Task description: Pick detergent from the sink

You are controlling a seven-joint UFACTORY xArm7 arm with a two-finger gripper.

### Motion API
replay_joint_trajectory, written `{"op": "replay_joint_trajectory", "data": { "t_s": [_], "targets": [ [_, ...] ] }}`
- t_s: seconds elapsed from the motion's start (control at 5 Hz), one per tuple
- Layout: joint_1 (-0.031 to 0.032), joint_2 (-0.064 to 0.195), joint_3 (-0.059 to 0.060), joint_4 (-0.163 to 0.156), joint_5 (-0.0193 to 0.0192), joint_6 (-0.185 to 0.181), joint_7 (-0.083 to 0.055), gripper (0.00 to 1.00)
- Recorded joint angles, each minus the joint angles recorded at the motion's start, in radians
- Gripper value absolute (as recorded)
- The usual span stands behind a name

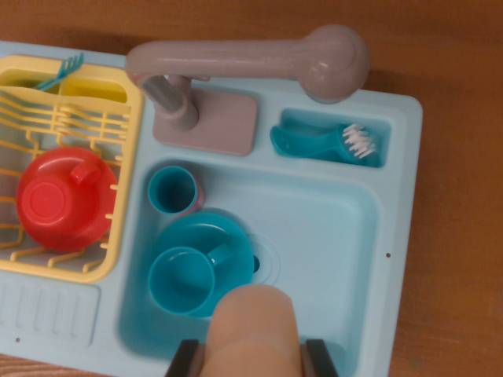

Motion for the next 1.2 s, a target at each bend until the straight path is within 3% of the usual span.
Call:
{"op": "replay_joint_trajectory", "data": {
  "t_s": [0.6,1.2],
  "targets": [
    [0.0000,-0.007,0.000,0.021,-0.0032,0.028,0.004,1.00],
    [-0.0001,-0.008,0.000,0.023,-0.0037,0.031,0.005,1.00]
  ]
}}
